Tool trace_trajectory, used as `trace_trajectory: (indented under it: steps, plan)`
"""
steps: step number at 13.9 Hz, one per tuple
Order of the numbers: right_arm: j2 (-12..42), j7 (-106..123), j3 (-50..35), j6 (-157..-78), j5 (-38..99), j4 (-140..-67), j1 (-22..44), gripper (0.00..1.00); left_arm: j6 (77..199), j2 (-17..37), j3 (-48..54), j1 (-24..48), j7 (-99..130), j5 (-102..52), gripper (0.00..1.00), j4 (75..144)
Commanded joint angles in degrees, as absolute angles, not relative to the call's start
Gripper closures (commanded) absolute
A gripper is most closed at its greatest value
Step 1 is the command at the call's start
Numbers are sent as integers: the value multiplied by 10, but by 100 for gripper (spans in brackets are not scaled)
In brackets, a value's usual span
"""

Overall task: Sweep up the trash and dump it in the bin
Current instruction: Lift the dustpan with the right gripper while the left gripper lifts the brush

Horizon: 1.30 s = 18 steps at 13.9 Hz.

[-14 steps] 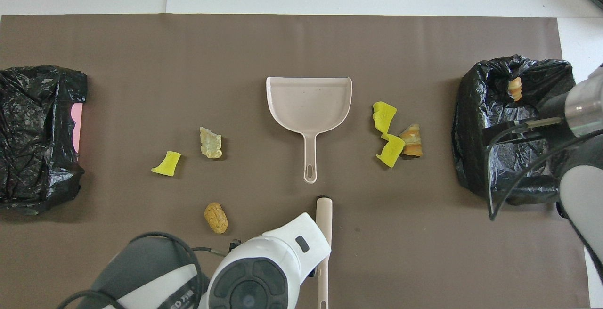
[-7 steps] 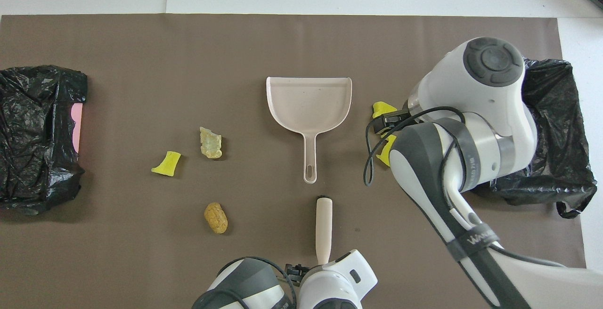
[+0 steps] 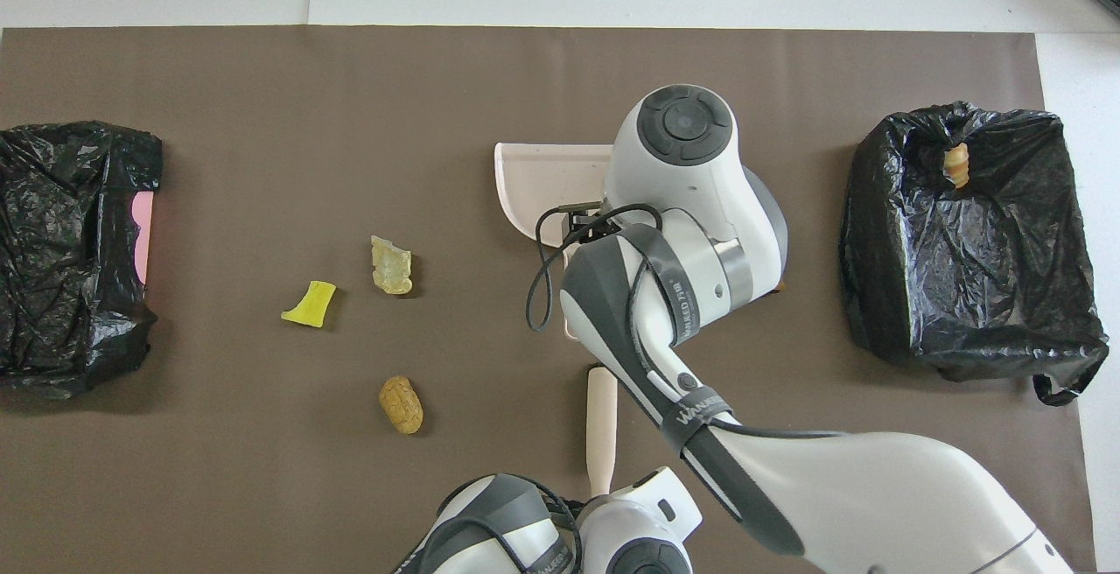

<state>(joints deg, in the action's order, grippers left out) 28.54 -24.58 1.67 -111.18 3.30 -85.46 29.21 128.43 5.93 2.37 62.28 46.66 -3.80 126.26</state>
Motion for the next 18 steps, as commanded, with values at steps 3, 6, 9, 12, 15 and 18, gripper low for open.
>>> trace_trajectory:
  steps: [3,6,9,12,15,18]
  plan:
    - [316,-262,15,-1109,48,-823,317,0,1275,38,15,635,489,-42,24,1267]
    - [310,-258,12,-1109,66,-842,319,0,1273,34,15,635,505,-43,100,1267]
    - [288,-252,11,-1109,66,-883,321,0,1245,19,14,630,502,-44,100,1264]
    - [279,-250,11,-1099,66,-895,329,23,1183,-17,11,622,497,-44,100,1265]
    - [281,-245,11,-1099,66,-891,328,95,1084,-47,8,594,495,-41,100,1265]
    - [283,-233,11,-1100,60,-889,319,100,1030,-70,8,541,471,-25,100,1267]
